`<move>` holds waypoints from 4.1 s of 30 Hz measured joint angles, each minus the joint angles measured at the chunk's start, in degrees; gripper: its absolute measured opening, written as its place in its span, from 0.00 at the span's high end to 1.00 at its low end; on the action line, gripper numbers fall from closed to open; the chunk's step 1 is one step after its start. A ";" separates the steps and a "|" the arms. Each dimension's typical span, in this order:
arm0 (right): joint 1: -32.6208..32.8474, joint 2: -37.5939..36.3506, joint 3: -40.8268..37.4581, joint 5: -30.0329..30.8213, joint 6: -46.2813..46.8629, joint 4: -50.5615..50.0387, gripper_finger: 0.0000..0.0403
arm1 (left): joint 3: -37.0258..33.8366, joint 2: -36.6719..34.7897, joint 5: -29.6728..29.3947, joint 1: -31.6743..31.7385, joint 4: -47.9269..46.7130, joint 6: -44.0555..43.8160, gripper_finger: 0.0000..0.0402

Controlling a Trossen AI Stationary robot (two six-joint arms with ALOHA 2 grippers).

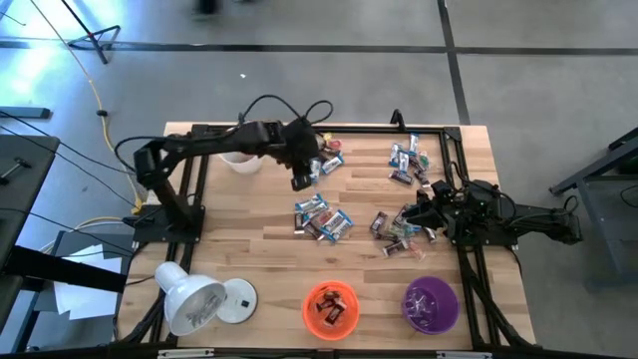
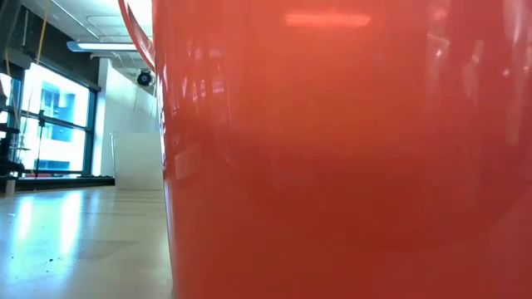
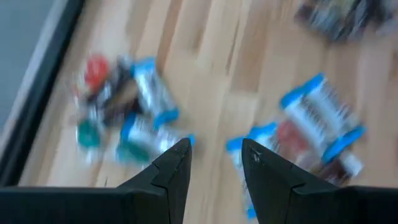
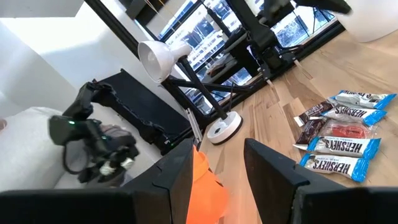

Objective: Organize candy in baskets
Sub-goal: Put the blue gummy into the white bucket

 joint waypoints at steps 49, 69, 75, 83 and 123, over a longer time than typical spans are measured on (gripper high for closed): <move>-0.01 0.00 0.01 0.00 0.00 0.00 0.66 | -0.02 19.19 7.15 13.40 7.25 -27.53 0.67; 0.00 0.00 0.01 -0.01 0.01 -0.01 0.66 | 0.07 20.89 8.17 13.37 5.72 -19.97 0.68; -0.02 0.00 0.01 -0.01 0.00 -0.02 0.66 | 0.18 20.68 6.62 13.33 0.92 -17.85 0.77; -0.01 0.00 0.01 -0.01 0.00 0.00 0.66 | -0.17 19.18 9.01 13.17 -1.92 -17.87 0.90; -0.02 0.00 0.01 0.00 0.00 -0.02 0.66 | -1.90 -8.73 -21.41 20.35 -27.05 -37.06 0.93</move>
